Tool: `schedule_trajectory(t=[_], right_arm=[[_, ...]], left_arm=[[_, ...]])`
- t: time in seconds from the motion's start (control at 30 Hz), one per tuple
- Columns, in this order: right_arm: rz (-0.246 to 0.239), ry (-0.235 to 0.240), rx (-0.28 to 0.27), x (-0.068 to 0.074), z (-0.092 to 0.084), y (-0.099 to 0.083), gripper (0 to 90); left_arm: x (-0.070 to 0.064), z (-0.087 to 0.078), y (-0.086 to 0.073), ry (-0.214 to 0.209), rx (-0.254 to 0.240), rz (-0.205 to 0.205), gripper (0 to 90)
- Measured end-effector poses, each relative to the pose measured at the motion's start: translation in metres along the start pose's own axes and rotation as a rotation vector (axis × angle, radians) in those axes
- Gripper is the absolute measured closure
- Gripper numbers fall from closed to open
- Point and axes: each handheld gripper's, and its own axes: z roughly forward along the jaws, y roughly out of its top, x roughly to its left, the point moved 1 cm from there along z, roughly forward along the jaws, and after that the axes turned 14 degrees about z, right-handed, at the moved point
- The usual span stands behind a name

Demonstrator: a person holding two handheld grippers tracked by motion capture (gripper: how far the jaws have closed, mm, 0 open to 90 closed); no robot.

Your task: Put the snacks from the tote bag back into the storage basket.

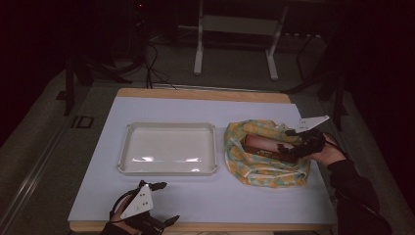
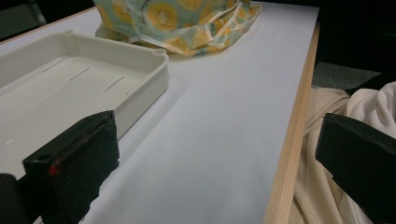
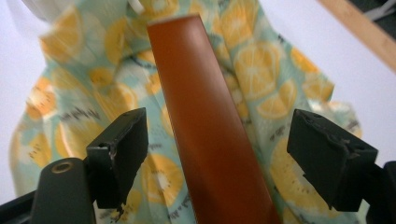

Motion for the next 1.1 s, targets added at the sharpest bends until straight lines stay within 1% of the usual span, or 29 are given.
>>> schedule_trajectory(t=[0.03, 0.07, 0.1, 0.13, 0.23, 0.27, 0.3, 0.4, 0.43, 0.47, 0.53, 0.57, 0.63, 0.67, 0.73, 0.77, 0.87, 0.9, 1.03, 1.1], right_arm=[[0.0, 0.0, 0.0, 0.0, 0.0, 0.0, 20.9], [-0.007, -0.009, 0.028, -0.002, 0.005, -0.003, 21.1], [-0.017, -0.017, 0.036, -0.003, 0.007, -0.005, 21.1], [-0.013, -0.024, 0.045, -0.004, 0.01, -0.006, 21.2], [-0.011, -0.019, 0.072, -0.006, 0.015, -0.009, 21.3], [-0.011, -0.019, 0.072, -0.006, 0.015, -0.009, 21.3], [-0.01, -0.018, 0.09, -0.006, 0.018, -0.01, 21.4], [-0.027, -0.021, 0.114, -0.008, 0.021, -0.011, 22.7], [-0.027, -0.021, 0.114, -0.008, 0.021, -0.011, 22.7], [-0.042, -0.024, 0.134, -0.008, 0.023, -0.011, 23.0], [-0.046, -0.026, 0.141, -0.008, 0.023, -0.011, 23.1], [-0.058, -0.029, 0.159, -0.008, 0.025, -0.011, 24.0], [-0.059, -0.03, 0.163, -0.009, 0.026, -0.012, 24.3], [-0.063, -0.032, 0.181, -0.01, 0.028, -0.012, 25.0], [-0.064, -0.033, 0.188, -0.01, 0.029, -0.012, 25.0], [-0.054, -0.029, 0.199, -0.012, 0.03, -0.013, 28.4], [-0.061, -0.028, 0.202, -0.013, 0.031, -0.013, 29.4], [-0.06, -0.03, 0.221, -0.013, 0.032, -0.014, 31.5], [-0.068, -0.026, 0.237, -0.014, 0.033, -0.014, 33.3], [-0.062, -0.021, 0.252, -0.014, 0.033, -0.014, 34.7]], left_arm=[[0.0, 0.0, 0.0, -0.001, 0.0, 0.0, 0.0], [0.0, 0.0, 0.0, 0.003, -0.002, 0.0, 0.0], [0.0, 0.0, 0.0, 0.005, -0.006, -0.002, 0.0], [0.001, -0.001, 0.0, 0.008, -0.009, -0.004, 0.0], [0.001, -0.001, 0.0, 0.015, -0.006, -0.006, 0.0], [0.001, -0.001, 0.0, 0.015, -0.006, -0.006, 0.0], [0.002, -0.001, -0.001, 0.015, -0.006, -0.008, 0.0], [0.001, -0.001, -0.001, 0.011, -0.004, -0.009, 0.0], [0.001, -0.001, -0.001, 0.011, -0.004, -0.009, 0.0], [0.001, -0.001, 0.0, 0.011, -0.007, -0.009, 0.0], [0.001, -0.001, 0.0, 0.01, -0.009, -0.011, 0.0], [0.001, -0.001, 0.0, 0.009, -0.007, -0.009, 0.0], [0.001, -0.001, 0.0, 0.008, -0.006, -0.008, 0.0], [0.001, -0.001, 0.0, 0.008, -0.006, -0.008, 0.0], [0.001, -0.001, 0.0, 0.008, -0.005, -0.006, 0.0], [0.001, -0.001, 0.0, 0.008, -0.006, -0.004, 0.0], [0.001, -0.001, 0.0, 0.006, -0.004, -0.004, 0.0], [0.001, -0.001, 0.0, 0.006, -0.002, -0.003, 0.0], [0.0, 0.0, 0.0, 0.001, -0.001, -0.005, 0.0], [0.0, 0.0, 0.0, 0.001, -0.003, -0.006, 0.0]])
